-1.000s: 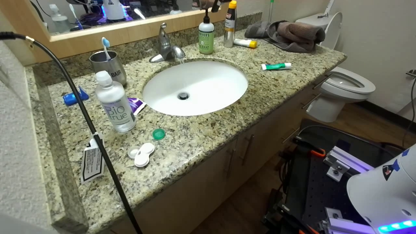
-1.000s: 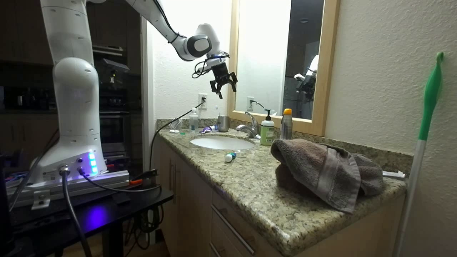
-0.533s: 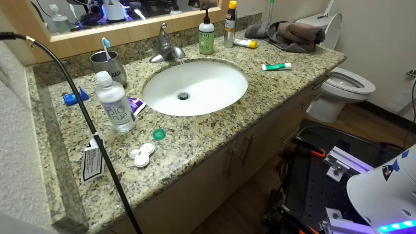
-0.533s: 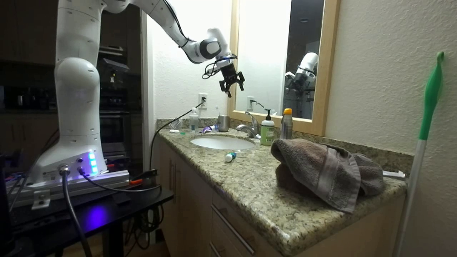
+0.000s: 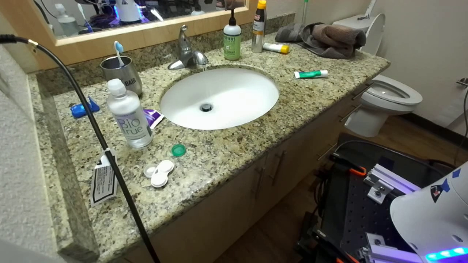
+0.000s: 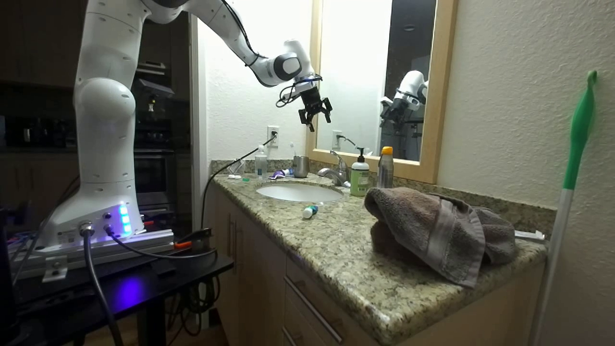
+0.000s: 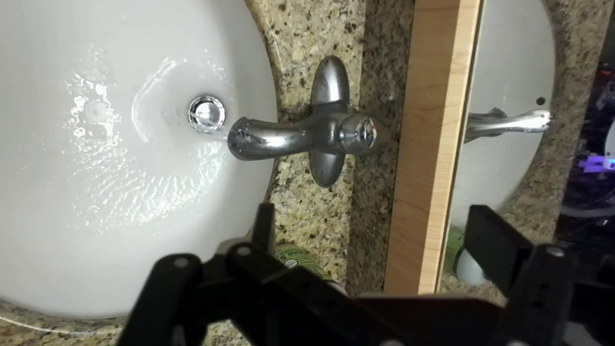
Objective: Close the tap
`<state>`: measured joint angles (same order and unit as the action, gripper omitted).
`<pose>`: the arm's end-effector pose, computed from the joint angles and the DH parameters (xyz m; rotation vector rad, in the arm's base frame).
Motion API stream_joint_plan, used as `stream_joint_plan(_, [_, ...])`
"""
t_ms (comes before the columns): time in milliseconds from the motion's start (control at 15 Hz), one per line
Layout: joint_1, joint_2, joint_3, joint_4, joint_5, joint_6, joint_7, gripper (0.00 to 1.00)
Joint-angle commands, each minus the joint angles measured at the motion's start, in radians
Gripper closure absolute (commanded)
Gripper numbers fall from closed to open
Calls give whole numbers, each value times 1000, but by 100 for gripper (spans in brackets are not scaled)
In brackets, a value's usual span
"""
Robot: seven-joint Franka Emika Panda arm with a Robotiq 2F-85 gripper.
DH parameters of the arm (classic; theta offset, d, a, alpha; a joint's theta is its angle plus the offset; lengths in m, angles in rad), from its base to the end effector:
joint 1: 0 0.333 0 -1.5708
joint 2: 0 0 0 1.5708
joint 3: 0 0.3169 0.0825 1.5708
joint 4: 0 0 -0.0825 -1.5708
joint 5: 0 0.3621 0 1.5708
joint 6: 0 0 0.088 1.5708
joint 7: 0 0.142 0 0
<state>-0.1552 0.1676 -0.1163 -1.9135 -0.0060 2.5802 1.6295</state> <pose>0.6131 -0.1674 0.4449 -1.6333 2.2604 -0.5749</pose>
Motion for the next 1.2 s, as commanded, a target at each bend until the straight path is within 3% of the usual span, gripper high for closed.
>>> stream_joint_plan(0, [22, 98, -21, 121, 37, -53, -6, 0])
stream_joint_plan(267, [38, 180, -30, 219, 40, -90, 5, 0])
stream_joint_plan(400, [65, 216, -69, 238, -24, -94, 70, 0])
stream_joint_plan(467, [52, 170, -47, 189, 19, -67, 13, 0])
stream_joint_plan(1133, [52, 249, -49, 206, 43, -66, 6, 0])
